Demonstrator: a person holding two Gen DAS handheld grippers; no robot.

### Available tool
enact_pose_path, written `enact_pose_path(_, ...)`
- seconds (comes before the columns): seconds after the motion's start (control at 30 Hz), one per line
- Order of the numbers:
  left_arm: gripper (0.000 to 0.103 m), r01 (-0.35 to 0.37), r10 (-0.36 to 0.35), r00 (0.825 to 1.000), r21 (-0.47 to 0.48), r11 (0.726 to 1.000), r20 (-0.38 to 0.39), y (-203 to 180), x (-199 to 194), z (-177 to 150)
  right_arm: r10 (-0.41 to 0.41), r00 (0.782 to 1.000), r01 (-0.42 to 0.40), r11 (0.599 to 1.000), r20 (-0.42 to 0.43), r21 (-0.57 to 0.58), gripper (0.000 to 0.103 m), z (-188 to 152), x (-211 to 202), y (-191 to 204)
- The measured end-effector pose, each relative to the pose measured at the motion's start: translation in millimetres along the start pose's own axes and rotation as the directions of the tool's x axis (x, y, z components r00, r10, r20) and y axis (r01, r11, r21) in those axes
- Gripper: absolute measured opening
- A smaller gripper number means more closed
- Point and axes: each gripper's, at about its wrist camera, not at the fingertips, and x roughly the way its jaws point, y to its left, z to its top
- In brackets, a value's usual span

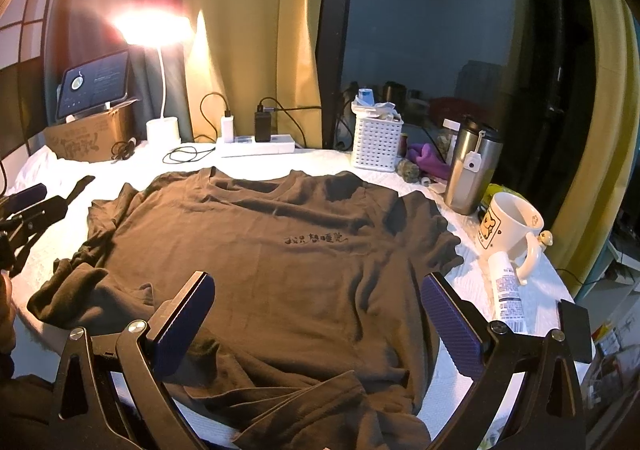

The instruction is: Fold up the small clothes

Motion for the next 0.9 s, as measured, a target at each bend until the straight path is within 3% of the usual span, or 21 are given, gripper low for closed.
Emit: enact_pose_path(0.9,0.101,-0.025,0.025,1.0,-0.008,1.0,-0.013,4.4,2.5,-0.6,0.003,1.0,-0.003,1.0,-0.008,-0.002,0.103,-0.5,4.4,3.0)
